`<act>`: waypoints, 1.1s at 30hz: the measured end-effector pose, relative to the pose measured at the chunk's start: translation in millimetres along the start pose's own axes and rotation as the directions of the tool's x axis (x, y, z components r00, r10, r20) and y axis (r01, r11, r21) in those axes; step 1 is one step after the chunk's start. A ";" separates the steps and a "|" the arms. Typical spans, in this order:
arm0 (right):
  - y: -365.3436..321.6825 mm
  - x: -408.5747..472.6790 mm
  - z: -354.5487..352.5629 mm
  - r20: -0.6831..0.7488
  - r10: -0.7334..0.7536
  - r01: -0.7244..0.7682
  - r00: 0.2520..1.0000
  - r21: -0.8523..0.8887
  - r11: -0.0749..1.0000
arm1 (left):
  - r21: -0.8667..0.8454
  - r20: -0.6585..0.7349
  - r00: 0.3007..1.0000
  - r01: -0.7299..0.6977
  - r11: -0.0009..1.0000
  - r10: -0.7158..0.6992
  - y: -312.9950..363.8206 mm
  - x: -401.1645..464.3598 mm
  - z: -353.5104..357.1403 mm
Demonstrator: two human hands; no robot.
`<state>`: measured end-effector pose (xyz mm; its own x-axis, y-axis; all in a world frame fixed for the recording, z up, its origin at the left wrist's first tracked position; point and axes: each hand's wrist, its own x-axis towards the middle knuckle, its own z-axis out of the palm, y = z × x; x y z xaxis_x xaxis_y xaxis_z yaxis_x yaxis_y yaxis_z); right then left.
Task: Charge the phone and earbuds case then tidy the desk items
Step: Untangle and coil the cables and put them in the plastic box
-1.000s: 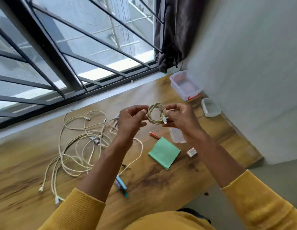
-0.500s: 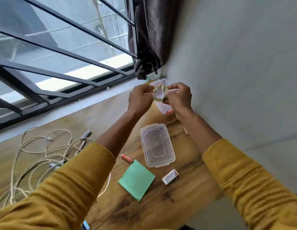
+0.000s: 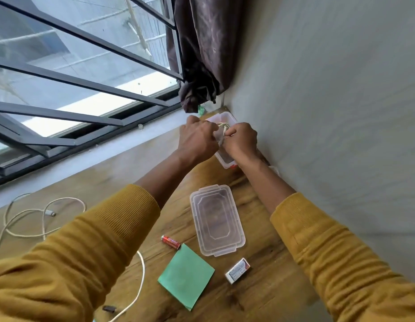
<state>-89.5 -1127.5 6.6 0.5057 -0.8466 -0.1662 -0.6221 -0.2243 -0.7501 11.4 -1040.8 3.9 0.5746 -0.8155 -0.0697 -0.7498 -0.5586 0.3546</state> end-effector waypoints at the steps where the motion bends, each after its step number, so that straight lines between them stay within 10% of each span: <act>1: -0.9 -1.7 -1.3 0.010 -0.030 0.030 1.000 -0.041 0.999 | 0.006 -0.013 1.000 -0.015 1.000 0.015 -1.8 0.1 1.2; 9: 5.8 -11.3 -33.0 -0.112 -0.295 0.233 0.949 -0.382 0.895 | -0.276 -0.224 0.965 0.073 0.958 -0.138 -13.6 -3.7 3.0; 17: 21.9 -24.0 -47.2 -0.023 -0.173 0.123 0.985 -0.613 0.780 | -0.418 -0.232 0.917 0.209 0.884 -0.326 -15.0 3.1 3.9; 33: -1.3 -69.3 -27.0 -0.076 -0.305 0.271 0.949 -0.291 0.918 | -0.842 -0.159 0.792 0.203 0.500 -0.589 -47.7 -102.9 -36.9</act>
<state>-139.8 -1081.6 36.3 0.6244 -0.7720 0.1191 -0.6074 -0.5757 -0.5473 0.1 -924.7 28.6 0.9492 -0.2928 -0.1157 0.0178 -0.3168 0.9483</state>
